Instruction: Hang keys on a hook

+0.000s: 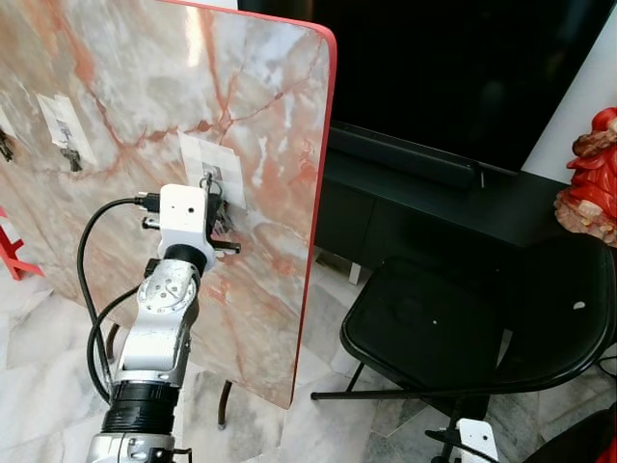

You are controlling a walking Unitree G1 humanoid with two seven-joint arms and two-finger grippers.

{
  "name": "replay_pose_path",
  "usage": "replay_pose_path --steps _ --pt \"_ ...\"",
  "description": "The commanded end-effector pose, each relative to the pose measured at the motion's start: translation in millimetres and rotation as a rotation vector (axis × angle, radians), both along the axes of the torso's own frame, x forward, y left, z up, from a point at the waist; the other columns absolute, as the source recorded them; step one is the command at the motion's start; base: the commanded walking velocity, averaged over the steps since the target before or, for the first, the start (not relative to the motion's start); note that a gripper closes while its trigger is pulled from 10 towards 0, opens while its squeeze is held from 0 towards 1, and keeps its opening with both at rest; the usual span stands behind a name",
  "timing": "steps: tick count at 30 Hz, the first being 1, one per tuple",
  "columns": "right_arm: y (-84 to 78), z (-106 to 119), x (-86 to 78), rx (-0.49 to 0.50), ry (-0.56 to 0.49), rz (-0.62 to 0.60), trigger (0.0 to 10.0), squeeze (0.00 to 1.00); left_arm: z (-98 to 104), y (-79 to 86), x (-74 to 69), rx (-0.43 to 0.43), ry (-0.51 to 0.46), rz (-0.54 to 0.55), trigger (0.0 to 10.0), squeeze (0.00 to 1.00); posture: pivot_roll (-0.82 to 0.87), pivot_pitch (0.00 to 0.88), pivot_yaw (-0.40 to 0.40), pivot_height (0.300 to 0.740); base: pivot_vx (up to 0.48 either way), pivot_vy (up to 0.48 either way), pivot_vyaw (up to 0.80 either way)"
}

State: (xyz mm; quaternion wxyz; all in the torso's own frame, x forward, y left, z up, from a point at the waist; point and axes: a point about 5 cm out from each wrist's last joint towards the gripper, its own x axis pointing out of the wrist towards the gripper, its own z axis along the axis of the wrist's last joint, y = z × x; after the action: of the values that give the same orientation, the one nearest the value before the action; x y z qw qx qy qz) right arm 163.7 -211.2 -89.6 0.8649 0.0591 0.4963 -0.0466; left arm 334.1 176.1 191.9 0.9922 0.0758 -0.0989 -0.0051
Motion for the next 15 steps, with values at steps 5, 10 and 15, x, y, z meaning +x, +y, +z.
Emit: replay_pose_path --steps 5,10,15 --pt "-4.6 0.7 -0.1 -0.014 0.006 -0.006 10.0 0.0 7.4 -1.6 4.0 -0.005 -0.028 -0.016 10.0 0.0 0.07 0.0 -0.086 0.74 0.0 0.0 0.0" --pt "-5.0 0.8 -0.2 -0.015 0.008 -0.002 10.0 0.0 4.4 -4.0 3.5 -0.002 -0.013 -0.04 10.0 0.0 0.07 0.0 -0.087 0.74 0.0 0.0 0.0" --pt "-5.4 0.8 -0.2 -0.017 0.009 -0.001 10.0 0.0 3.0 -5.5 3.7 -0.002 -0.007 -0.049 10.0 0.0 0.06 0.0 -0.089 0.74 0.0 0.0 0.0"
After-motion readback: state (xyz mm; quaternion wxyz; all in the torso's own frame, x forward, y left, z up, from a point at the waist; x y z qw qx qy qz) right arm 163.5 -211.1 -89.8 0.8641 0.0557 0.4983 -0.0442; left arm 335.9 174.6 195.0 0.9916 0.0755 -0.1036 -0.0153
